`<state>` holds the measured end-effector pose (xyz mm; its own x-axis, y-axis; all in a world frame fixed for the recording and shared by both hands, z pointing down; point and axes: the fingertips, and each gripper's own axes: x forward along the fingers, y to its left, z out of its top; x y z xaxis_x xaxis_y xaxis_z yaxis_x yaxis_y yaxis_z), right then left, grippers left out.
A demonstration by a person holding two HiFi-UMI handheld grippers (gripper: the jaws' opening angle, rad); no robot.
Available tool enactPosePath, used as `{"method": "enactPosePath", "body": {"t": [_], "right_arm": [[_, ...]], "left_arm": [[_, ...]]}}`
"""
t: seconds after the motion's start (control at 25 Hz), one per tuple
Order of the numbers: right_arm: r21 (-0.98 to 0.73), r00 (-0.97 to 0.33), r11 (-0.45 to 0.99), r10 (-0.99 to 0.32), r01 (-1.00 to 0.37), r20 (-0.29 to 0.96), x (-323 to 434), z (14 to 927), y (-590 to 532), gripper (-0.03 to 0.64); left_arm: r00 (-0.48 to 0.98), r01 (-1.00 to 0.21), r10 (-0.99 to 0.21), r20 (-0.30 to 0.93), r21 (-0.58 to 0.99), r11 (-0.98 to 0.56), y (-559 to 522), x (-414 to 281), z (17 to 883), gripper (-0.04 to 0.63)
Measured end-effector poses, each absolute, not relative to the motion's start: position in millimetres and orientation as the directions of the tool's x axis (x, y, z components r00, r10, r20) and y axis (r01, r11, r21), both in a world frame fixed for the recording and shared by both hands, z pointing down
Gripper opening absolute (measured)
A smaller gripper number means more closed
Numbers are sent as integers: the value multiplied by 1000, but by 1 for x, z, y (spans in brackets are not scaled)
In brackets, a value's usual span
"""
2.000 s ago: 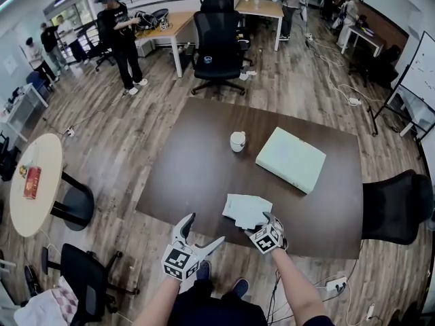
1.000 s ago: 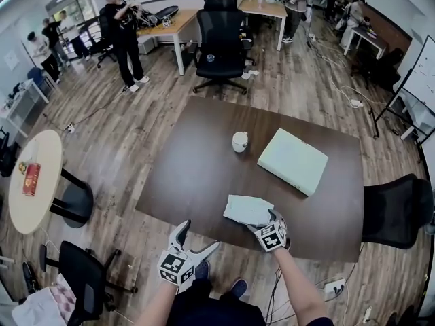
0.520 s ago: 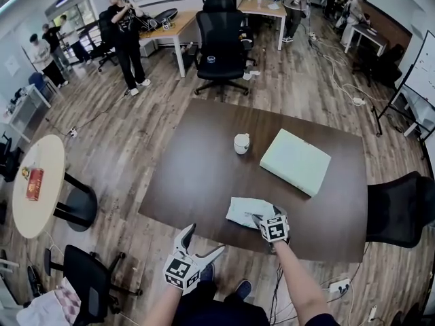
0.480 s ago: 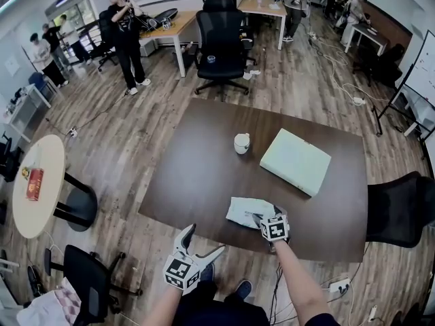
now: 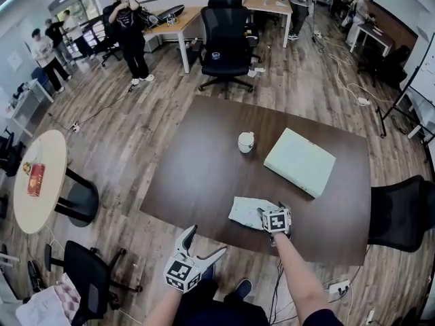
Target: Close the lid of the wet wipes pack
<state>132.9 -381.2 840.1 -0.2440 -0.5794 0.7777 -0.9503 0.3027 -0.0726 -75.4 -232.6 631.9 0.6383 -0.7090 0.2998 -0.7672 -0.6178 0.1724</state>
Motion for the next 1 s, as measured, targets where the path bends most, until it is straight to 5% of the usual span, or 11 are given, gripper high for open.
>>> {"method": "enactPosePath", "body": {"t": [1.0], "right_arm": [[-110, -206, 208, -529, -972, 823, 139, 859, -389, 464]], "left_arm": [[620, -782, -720, 310, 173, -599, -240, -88, 631, 476]]}}
